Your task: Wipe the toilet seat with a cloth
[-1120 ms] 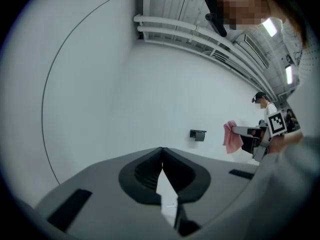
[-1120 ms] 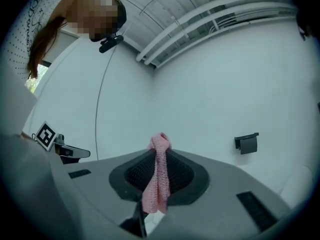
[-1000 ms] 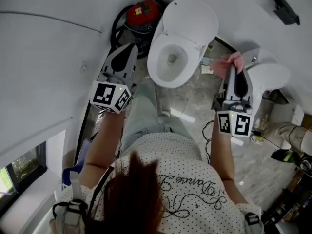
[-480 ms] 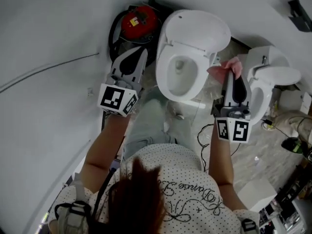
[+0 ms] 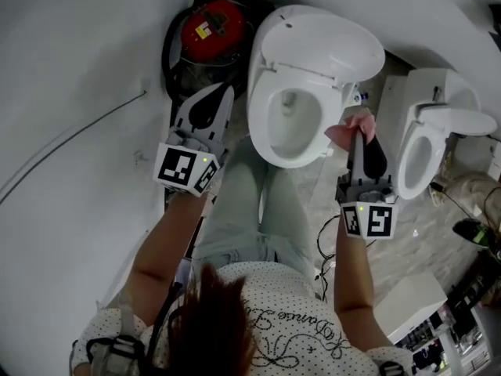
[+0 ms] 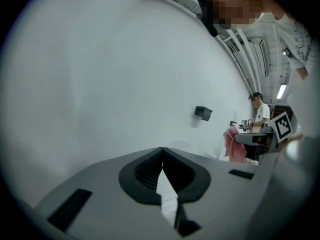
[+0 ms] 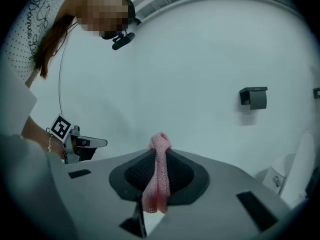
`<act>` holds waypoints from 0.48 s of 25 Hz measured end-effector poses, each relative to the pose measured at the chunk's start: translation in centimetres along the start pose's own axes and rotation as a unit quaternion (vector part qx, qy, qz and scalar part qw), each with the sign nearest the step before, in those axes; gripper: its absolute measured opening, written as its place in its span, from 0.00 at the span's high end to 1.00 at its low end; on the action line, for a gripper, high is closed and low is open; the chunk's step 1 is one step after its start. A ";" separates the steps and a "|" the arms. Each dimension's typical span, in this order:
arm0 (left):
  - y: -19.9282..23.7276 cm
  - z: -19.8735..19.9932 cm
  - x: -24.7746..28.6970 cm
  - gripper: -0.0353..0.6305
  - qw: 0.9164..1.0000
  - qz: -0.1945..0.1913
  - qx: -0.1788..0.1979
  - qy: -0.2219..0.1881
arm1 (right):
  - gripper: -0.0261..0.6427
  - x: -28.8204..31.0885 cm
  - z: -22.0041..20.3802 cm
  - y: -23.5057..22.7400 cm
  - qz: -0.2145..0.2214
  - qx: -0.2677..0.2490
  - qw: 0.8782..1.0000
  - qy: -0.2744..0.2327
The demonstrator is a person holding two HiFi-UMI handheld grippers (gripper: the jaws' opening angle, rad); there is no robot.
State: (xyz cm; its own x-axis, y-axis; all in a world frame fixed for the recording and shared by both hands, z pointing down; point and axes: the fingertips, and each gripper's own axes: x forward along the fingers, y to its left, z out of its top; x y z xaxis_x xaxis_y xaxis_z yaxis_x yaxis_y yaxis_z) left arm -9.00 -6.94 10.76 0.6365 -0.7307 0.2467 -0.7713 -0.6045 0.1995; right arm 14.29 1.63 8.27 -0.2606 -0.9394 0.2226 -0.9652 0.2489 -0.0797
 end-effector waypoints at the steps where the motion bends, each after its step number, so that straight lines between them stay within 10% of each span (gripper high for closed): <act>1: 0.1 -0.4 0.4 0.94 1.000 0.003 -0.001 0.000 | 0.86 0.6 -0.6 0.0 0.006 0.002 1.000 0.001; 12: 1.0 -6.0 5.6 0.94 0.999 0.043 -0.001 0.001 | 0.86 7.7 -9.3 -0.8 0.093 0.037 0.994 0.039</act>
State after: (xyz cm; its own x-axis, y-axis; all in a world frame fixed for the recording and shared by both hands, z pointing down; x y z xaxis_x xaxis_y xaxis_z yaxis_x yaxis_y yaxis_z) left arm -6.18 -9.72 18.08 0.5686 -0.7788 0.2650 -0.8226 -0.5398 0.1786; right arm 12.87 -3.64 19.11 -0.4388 -0.8568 0.2709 -0.8965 0.3969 -0.1969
